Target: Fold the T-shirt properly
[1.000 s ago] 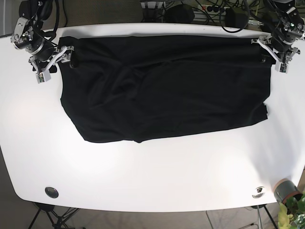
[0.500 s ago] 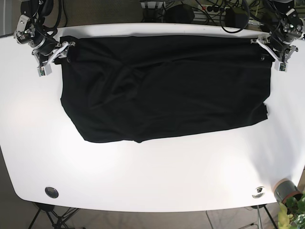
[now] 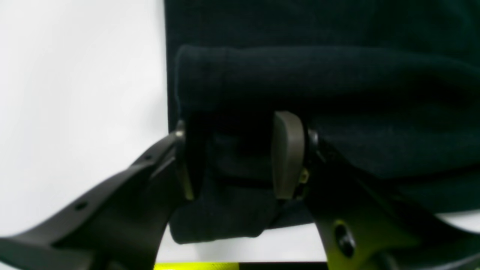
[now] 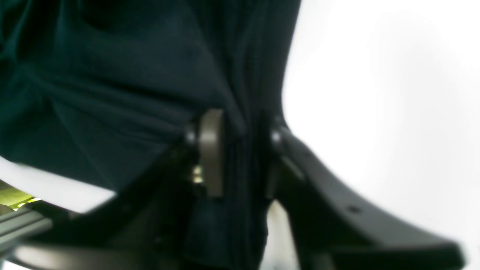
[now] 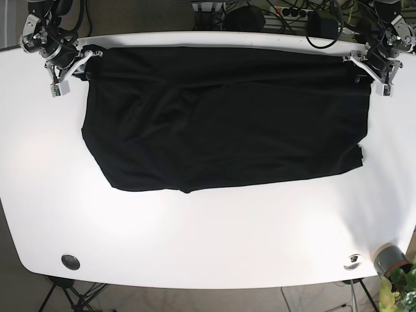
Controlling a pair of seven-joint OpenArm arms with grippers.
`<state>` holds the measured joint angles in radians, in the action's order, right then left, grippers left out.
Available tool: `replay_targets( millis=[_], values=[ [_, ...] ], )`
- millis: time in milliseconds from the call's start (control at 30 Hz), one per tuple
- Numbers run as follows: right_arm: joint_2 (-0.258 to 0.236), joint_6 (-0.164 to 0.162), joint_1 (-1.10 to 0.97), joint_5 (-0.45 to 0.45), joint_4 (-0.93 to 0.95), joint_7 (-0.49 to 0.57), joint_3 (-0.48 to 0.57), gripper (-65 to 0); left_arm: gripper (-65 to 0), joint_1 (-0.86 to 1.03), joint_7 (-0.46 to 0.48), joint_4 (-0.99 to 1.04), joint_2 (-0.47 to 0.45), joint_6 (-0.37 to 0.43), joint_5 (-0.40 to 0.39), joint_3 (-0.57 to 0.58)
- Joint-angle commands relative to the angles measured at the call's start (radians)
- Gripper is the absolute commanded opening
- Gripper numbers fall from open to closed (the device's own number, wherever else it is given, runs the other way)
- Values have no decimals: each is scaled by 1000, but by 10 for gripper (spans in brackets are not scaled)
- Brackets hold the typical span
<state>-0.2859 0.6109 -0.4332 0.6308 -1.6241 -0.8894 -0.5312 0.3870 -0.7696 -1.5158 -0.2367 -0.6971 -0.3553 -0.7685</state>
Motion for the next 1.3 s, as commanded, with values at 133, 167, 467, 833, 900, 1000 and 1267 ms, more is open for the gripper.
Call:
replay_targets(
  millis=[133,167,467,833,900,1000,1267],
  values=[
    [-16,7,-33,-12,-2,-17,-7,-609,-397,20,-29,24,-25,-1,19,-7],
    [-16,7,-36,-10,-3,-17,-7,-609,-397,33,-29,24,-25,-1,19,-7],
    [-17,7,-46,-10,-17,-17,-10,-609,-396,77,-37,-53,-22,-1,12,-65],
    [-13,1,-46,-9,-163,-21,-11,-349,-394,71,-112,-205,-20,-1,11,-72],
    [-11,1,-46,-10,-196,-21,-11,-262,-394,71,-124,-251,-20,-1,11,-72],
    [-11,1,-37,-10,-226,-21,-10,-206,-394,68,-126,-299,-19,-1,11,-67],
    [-17,-1,139,-12,-164,-23,0,-205,-394,-36,-126,-337,10,-1,17,-62]
  ],
)
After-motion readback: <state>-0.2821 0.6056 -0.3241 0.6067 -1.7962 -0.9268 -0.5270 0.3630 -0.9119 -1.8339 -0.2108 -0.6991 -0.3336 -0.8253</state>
